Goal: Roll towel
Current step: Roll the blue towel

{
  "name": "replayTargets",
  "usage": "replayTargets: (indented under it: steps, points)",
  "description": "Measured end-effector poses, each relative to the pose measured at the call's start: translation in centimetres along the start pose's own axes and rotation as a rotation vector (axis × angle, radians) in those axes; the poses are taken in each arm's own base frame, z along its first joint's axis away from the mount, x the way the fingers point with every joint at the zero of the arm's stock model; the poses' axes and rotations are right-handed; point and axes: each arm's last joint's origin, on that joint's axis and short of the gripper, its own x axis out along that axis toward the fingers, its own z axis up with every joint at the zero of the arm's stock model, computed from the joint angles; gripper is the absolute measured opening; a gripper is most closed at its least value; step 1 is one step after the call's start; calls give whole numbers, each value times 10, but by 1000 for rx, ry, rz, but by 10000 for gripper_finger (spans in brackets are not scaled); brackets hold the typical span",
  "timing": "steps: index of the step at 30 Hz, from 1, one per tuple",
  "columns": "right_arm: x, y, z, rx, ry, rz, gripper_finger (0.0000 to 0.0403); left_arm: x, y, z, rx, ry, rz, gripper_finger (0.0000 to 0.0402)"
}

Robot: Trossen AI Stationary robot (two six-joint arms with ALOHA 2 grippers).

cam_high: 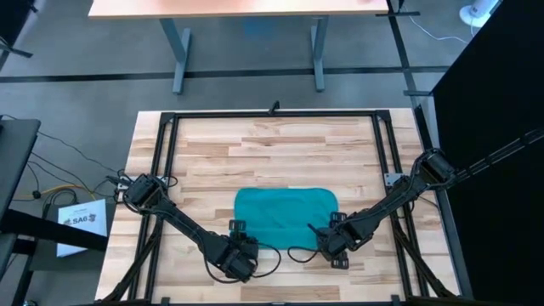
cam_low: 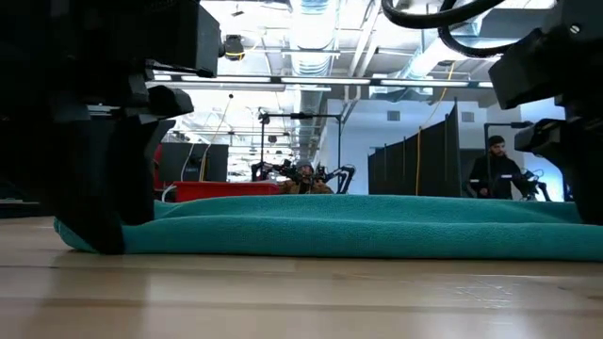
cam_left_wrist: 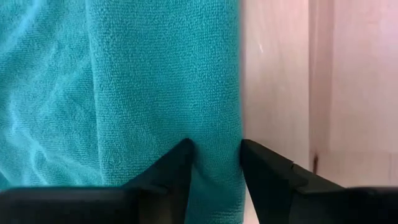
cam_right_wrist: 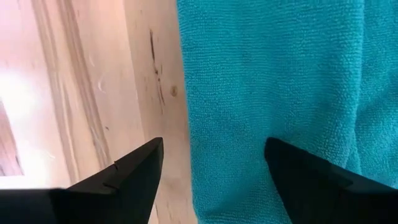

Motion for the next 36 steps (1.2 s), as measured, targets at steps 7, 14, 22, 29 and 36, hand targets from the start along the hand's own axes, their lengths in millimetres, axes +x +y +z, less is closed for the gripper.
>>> replayTargets:
  steps: [7, 14, 22, 29, 36]
  points:
    - [0, -1, 0, -1, 5, -5, 238, 0, 1, 0, -10, -8, 24, 93]
    - [18, 0, -1, 2, 47, -49, 138, 9, -3, 0, -6, -9, 48, 15]
    - [19, 6, -4, 1, 55, -2, 17, 4, -2, 3, -10, 7, 40, 15]
    - [2, 14, -8, 42, 44, 96, 17, -4, -4, 8, -40, 54, -42, 14]
    - [-1, 34, -12, 68, -14, 191, 17, -21, 0, 9, -125, 78, -147, 14]
